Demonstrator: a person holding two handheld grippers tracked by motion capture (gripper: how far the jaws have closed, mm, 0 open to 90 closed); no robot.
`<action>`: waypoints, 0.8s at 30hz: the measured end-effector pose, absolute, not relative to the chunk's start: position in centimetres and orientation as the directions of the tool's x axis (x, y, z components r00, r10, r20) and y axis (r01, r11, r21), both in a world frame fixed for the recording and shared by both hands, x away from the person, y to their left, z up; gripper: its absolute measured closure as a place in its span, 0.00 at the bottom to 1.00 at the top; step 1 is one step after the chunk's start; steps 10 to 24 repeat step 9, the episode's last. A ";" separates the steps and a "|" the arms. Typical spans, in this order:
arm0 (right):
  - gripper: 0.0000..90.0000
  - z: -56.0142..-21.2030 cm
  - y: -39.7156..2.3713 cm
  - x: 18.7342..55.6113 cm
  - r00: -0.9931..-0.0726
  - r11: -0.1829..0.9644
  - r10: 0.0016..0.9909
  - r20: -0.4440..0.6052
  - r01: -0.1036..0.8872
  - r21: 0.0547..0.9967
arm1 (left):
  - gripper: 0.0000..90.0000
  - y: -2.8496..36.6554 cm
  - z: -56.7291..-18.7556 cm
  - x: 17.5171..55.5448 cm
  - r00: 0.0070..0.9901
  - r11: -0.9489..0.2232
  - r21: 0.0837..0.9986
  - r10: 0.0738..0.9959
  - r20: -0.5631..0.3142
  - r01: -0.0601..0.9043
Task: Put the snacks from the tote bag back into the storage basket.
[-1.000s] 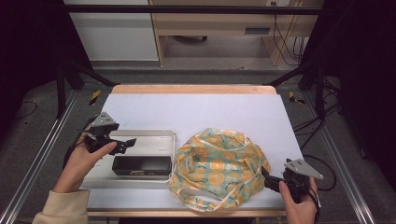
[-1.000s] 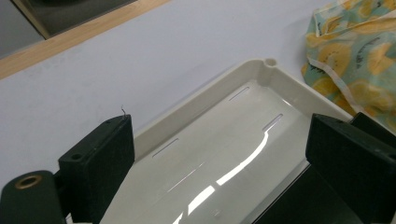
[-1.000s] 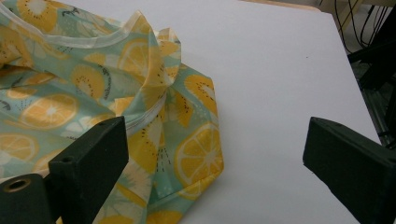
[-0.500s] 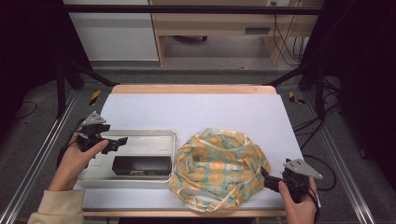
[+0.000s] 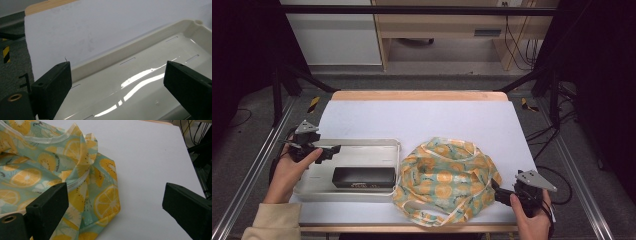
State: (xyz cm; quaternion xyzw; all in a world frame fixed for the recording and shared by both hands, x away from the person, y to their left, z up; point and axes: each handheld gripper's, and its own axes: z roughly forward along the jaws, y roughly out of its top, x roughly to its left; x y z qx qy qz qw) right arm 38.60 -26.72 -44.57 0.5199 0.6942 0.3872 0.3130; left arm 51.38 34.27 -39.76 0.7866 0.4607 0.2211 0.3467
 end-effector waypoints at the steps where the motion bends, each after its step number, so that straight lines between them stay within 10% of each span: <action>1: 0.08 -44.6 -26.7 38.6 -0.264 0.159 0.964 -0.031 0.481 0.862 | 0.09 34.4 -39.8 51.4 0.470 -0.335 0.749 0.882 0.035 0.572; 24: 0.08 -44.6 -26.6 38.7 -0.266 0.162 0.963 -0.032 0.482 0.861 | 0.09 35.4 -39.8 51.3 0.440 -0.321 0.748 0.897 0.043 0.581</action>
